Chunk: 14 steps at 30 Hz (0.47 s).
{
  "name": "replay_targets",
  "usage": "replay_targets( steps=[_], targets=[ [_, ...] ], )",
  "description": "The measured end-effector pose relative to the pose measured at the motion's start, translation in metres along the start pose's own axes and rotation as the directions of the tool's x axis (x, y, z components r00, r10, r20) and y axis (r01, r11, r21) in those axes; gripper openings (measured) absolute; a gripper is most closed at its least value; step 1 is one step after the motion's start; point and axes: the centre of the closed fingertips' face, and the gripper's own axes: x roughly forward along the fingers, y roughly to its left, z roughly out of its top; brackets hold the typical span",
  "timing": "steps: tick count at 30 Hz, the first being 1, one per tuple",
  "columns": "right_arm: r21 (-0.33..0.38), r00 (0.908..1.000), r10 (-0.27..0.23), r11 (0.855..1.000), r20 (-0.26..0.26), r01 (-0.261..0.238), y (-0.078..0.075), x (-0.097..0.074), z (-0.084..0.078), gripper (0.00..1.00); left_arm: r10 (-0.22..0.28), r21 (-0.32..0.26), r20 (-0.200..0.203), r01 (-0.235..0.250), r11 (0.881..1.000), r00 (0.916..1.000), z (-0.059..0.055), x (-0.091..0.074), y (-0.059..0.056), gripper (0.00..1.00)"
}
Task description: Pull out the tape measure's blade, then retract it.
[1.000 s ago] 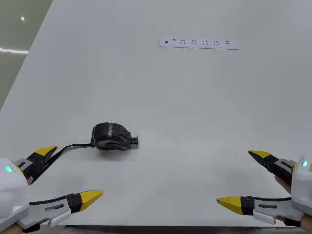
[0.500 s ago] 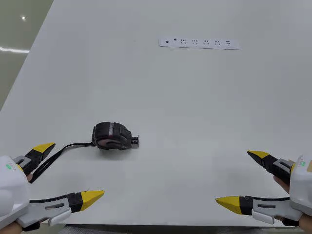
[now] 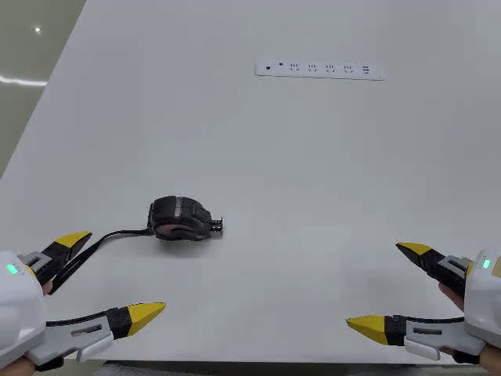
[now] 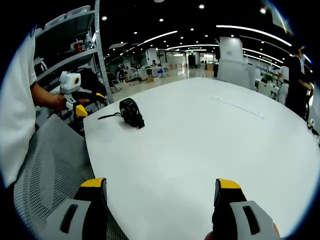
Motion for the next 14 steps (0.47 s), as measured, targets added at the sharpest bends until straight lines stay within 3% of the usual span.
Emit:
replay_targets(
  steps=[2,14],
  targets=[
    [0.001,1.0,0.001,1.0,0.001,-0.001,0.0001,0.0001,0.0002,0.87,-0.003,0.003,-0.013,0.003,1.0,0.9999,-0.0022,0.0,-0.0001,0.78],
    [-0.002,1.0,0.0,1.0,-0.002,0.0,-0.0005,-0.0002,-0.0001,0.87,-0.01,0.0,-0.004,0.01,1.0,0.9999,-0.0009,0.0007,-0.0005,0.84]
  ],
)
